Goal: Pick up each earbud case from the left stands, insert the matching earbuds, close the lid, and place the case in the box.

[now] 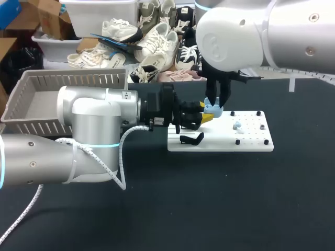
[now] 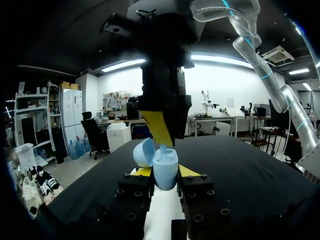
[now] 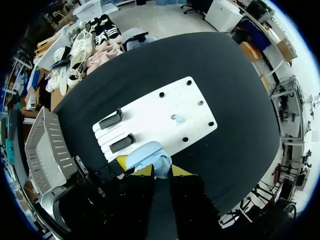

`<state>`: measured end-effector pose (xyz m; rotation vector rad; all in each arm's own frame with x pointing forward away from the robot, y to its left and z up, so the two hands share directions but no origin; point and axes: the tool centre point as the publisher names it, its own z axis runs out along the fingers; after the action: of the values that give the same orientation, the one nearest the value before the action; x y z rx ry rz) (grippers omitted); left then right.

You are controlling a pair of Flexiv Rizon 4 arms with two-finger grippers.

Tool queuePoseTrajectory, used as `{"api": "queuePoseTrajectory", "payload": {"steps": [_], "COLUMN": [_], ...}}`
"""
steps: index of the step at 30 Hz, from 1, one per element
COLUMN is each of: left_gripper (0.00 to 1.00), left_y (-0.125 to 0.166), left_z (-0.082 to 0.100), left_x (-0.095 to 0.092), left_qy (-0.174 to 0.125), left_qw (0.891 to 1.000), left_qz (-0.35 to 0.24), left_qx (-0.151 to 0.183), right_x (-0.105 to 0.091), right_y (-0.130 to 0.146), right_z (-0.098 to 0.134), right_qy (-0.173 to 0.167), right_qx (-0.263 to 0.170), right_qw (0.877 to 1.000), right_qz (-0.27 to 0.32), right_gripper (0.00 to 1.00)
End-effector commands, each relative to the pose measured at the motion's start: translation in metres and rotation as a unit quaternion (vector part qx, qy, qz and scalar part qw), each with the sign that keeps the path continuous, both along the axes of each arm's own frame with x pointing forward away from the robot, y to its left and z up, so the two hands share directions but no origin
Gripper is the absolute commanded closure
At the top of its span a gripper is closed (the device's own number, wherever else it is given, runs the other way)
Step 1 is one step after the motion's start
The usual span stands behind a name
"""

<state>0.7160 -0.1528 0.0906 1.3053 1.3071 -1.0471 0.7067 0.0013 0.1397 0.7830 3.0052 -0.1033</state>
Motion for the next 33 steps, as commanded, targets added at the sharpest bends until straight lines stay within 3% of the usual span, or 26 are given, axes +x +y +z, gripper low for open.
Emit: {"api": "queuePoseTrajectory", "payload": {"steps": [1,18,20,23,27,33], "left_gripper": [1.00,1.00,1.00,1.00,1.00,1.00], "left_y": [0.000,0.000,0.000,0.000,0.000,0.000], "left_z": [0.000,0.000,0.000,0.000,0.000,0.000], "left_x": [-0.001,-0.001,-0.001,-0.001,-0.001,-0.001], "left_qy": [-0.001,-0.001,-0.001,-0.001,-0.001,-0.001], "left_qw": [1.000,1.000,1.000,1.000,1.000,1.000], "left_qz": [0.002,0.002,0.002,0.002,0.002,0.002], "left_qx": [-0.001,-0.001,-0.001,-0.001,-0.001,-0.001], "right_x": [0.001,0.000,0.000,0.000,-0.003,-0.010], "right_y": [0.000,0.003,0.002,0.002,0.002,0.002], "right_z": [0.000,-0.006,-0.006,-0.006,-0.006,-0.002], "right_qy": [0.003,0.014,0.014,0.015,0.015,0.010], "right_qx": [-0.001,0.000,0.000,0.000,0.001,0.008], "right_qw": [1.000,1.000,1.000,1.000,1.000,1.000], "right_qz": [-0.001,0.000,0.000,0.000,0.000,0.004], "right_gripper": [1.00,1.00,0.75,0.60,0.56,0.61]}}
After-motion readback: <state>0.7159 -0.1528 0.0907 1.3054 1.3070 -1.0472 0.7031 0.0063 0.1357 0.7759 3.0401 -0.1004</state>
